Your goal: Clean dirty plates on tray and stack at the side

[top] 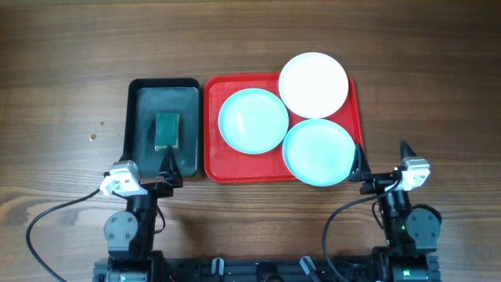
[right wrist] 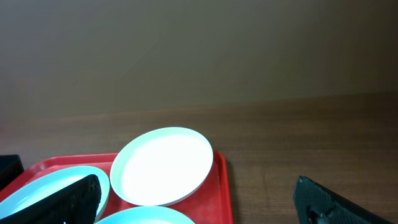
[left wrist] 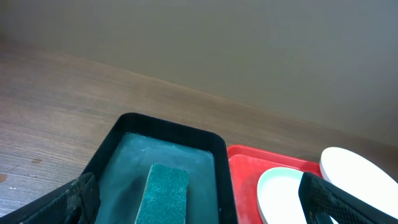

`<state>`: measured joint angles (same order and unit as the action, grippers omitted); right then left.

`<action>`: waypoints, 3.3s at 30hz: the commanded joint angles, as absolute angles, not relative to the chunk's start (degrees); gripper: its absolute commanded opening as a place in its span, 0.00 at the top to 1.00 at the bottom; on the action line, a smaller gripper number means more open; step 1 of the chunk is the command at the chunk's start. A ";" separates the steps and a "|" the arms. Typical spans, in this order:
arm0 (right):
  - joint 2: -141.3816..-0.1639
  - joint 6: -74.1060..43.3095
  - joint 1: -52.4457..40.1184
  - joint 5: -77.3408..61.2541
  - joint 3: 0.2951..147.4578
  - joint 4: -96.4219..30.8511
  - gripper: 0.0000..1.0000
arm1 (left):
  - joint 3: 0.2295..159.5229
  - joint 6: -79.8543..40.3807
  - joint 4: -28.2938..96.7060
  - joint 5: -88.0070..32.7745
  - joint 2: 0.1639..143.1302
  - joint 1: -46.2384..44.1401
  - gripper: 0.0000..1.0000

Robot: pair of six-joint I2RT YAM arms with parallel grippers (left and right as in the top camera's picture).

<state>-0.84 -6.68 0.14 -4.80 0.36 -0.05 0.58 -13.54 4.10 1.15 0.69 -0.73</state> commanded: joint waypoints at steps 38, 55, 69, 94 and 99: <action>-1.08 -11.03 -0.03 -6.46 1.10 8.54 0.00 | 21.61 -21.47 3.44 -5.74 4.36 -0.40 0.00; -67.40 -16.80 -0.03 -26.15 74.87 -35.83 0.00 | 62.70 -14.13 35.44 -6.66 42.70 -0.43 0.00; -89.82 -17.89 -20.80 -5.32 74.87 -47.70 0.45 | 80.68 -19.68 65.98 -1.69 77.67 -0.36 0.40; -111.26 -22.70 -23.83 -6.85 72.62 -34.52 0.74 | 81.25 -15.68 62.70 5.91 94.43 -4.71 0.56; -111.57 -22.87 -23.94 -6.17 72.62 -33.39 0.83 | 81.25 -17.19 62.98 5.89 93.69 -3.29 0.54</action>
<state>-110.67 -22.44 -23.49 -6.79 73.10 -33.47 81.69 -15.66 62.74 4.89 94.19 -4.38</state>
